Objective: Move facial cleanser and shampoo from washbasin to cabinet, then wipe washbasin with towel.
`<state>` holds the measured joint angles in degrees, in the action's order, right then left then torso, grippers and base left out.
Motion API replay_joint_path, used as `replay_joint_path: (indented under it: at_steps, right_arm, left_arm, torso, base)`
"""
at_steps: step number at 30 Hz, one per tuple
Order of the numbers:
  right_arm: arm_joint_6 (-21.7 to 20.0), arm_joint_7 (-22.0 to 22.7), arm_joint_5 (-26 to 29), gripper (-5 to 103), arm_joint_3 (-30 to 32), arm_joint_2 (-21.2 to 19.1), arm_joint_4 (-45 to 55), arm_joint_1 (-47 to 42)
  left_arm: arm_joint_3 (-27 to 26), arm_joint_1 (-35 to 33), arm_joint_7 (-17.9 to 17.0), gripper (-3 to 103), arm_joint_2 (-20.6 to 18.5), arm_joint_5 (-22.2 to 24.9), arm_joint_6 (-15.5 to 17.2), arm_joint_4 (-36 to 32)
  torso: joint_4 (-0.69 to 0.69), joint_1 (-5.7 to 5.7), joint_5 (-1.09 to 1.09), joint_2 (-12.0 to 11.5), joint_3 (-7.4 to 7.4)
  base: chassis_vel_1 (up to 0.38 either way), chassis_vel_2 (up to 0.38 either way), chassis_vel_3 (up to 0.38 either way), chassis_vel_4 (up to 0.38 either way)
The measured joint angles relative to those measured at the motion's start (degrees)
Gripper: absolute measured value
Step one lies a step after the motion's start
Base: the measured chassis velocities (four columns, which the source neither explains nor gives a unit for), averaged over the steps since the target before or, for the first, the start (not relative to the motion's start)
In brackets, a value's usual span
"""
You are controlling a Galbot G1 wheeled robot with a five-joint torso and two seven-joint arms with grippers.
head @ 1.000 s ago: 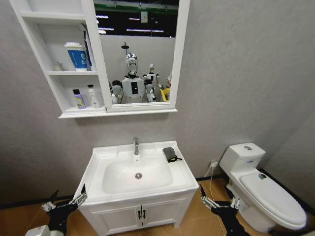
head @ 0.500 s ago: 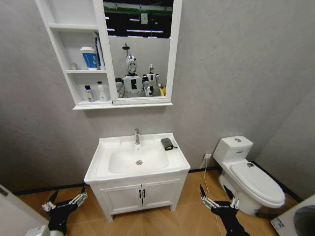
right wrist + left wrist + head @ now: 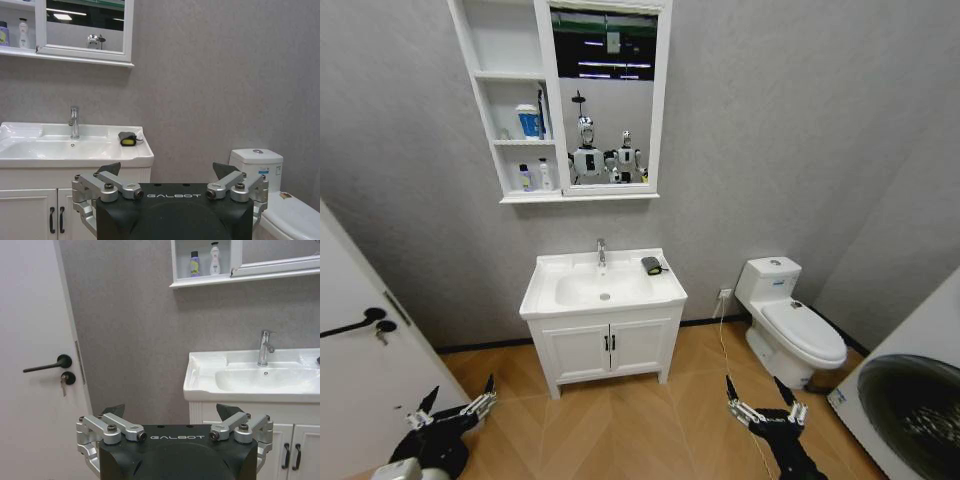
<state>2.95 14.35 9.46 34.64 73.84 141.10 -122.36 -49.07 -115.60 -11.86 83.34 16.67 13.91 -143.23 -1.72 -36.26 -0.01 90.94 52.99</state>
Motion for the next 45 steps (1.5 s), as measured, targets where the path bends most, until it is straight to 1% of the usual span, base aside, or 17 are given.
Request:
replay_joint_path:
  at_steps: [1, 2, 3, 4, 5, 7, 8, 9, 10, 11, 15, 17, 18, 23, 35, 41, 45]
  right_arm:
    - [0.0, 0.0, 0.0, 100, 0.0, 0.0, 0.0, 0.0]
    - [0.0, 0.0, 0.0, 100, 0.0, 0.0, 0.0, 0.0]
    - [0.0, 0.0, 0.0, 100, 0.0, 0.0, 0.0, 0.0]
    - [0.0, 0.0, 0.0, 100, 0.0, 0.0, 0.0, 0.0]
    - [0.0, 0.0, 0.0, 100, 0.0, 0.0, 0.0, 0.0]
    - [0.0, 0.0, 0.0, 100, 0.0, 0.0, 0.0, 0.0]
    - [0.0, 0.0, 0.0, 100, 0.0, 0.0, 0.0, 0.0]
    - [0.0, 0.0, 0.0, 100, 0.0, 0.0, 0.0, 0.0]
    - [0.0, 0.0, 0.0, 100, 0.0, 0.0, 0.0, 0.0]
    - [0.0, 0.0, 0.0, 100, 0.0, 0.0, 0.0, 0.0]
    - [0.0, 0.0, 0.0, 100, 0.0, 0.0, 0.0, 0.0]
    - [0.0, 0.0, 0.0, 100, 0.0, 0.0, 0.0, 0.0]
    - [0.0, 0.0, 0.0, 100, 0.0, 0.0, 0.0, 0.0]
    - [0.0, 0.0, 0.0, 100, 0.0, 0.0, 0.0, 0.0]
    - [0.0, 0.0, 0.0, 100, 0.0, 0.0, 0.0, 0.0]
    - [0.0, 0.0, 0.0, 100, 0.0, 0.0, 0.0, 0.0]
    - [0.0, 0.0, 0.0, 100, 0.0, 0.0, 0.0, 0.0]
  left_arm:
    - [0.0, 0.0, 0.0, 100, 0.0, 0.0, 0.0, 0.0]
    - [0.0, 0.0, 0.0, 100, 0.0, 0.0, 0.0, 0.0]
    - [0.0, 0.0, 0.0, 100, 0.0, 0.0, 0.0, 0.0]
    - [0.0, 0.0, 0.0, 100, 0.0, 0.0, 0.0, 0.0]
    - [0.0, 0.0, 0.0, 100, 0.0, 0.0, 0.0, 0.0]
    - [0.0, 0.0, 0.0, 100, 0.0, 0.0, 0.0, 0.0]
    - [0.0, 0.0, 0.0, 100, 0.0, 0.0, 0.0, 0.0]
    - [0.0, 0.0, 0.0, 100, 0.0, 0.0, 0.0, 0.0]
    - [0.0, 0.0, 0.0, 100, 0.0, 0.0, 0.0, 0.0]
    - [0.0, 0.0, 0.0, 100, 0.0, 0.0, 0.0, 0.0]
    - [0.0, 0.0, 0.0, 100, 0.0, 0.0, 0.0, 0.0]
    - [0.0, 0.0, 0.0, 100, 0.0, 0.0, 0.0, 0.0]
    - [0.0, 0.0, 0.0, 100, 0.0, 0.0, 0.0, 0.0]
    - [0.0, 0.0, 0.0, 100, 0.0, 0.0, 0.0, 0.0]
    - [0.0, 0.0, 0.0, 100, 0.0, 0.0, 0.0, 0.0]
    - [0.0, 0.0, 0.0, 100, 0.0, 0.0, 0.0, 0.0]
    - [0.0, 0.0, 0.0, 100, 0.0, 0.0, 0.0, 0.0]
  torso:
    - [-0.01, -0.01, 0.07, 0.0, 0.0]
    - [-0.01, -0.01, 0.07, 0.0, 0.0]
    - [-0.01, -0.01, -0.1, 0.0, -0.01]
    - [-0.02, 0.0, -0.05, 0.0, -0.01]
    - [-0.02, 0.0, -0.05, 0.0, -0.01]
    - [-0.01, -0.02, 0.05, 0.0, 0.0]
    - [-0.01, 0.0, -0.1, 0.0, -0.01]
    - [-0.01, 0.0, -0.1, 0.0, -0.01]
    - [-0.02, 0.06, 0.0, 0.0, -0.03]
    - [0.0, 0.06, -0.01, 0.0, -0.03]
    - [0.0, 0.07, -0.05, 0.0, -0.04]
    - [-0.04, 0.04, -0.02, 0.0, -0.02]
    - [-0.03, 0.01, 0.01, 0.0, -0.01]
    - [0.0, -0.08, -0.01, 0.0, 0.02]
    - [-0.02, 0.02, -0.03, 0.0, -0.01]
    - [0.01, 0.01, -0.02, 0.0, -0.01]
    - [-0.02, 0.0, -0.02, 0.0, 0.0]
  base:
    - [0.348, -0.338, -0.362, 0.367]
    - [0.348, -0.338, -0.362, 0.367]
    - [0.338, -0.372, -0.354, 0.367]
    - [0.338, -0.338, -0.335, 0.332]
    - [0.338, -0.338, -0.335, 0.332]
    - [0.367, -0.337, -0.361, 0.341]
    - [0.351, -0.313, -0.327, 0.347]
    - [0.351, -0.313, -0.327, 0.347]
    - [0.304, -0.313, -0.26, 0.282]
    - [0.24, -0.232, -0.194, 0.196]
    - [0.136, -0.08, -0.165, 0.151]
    - [0.0, 0.0, 0.0, 0.0]
    - [0.0, 0.0, 0.0, 0.0]
    - [-0.042, 0.052, 0.1, -0.003]
    - [0.056, 0.048, 0.041, 0.042]
    - [0.062, 0.068, 0.087, 0.063]
    - [0.0, 0.0, 0.0, 0.0]
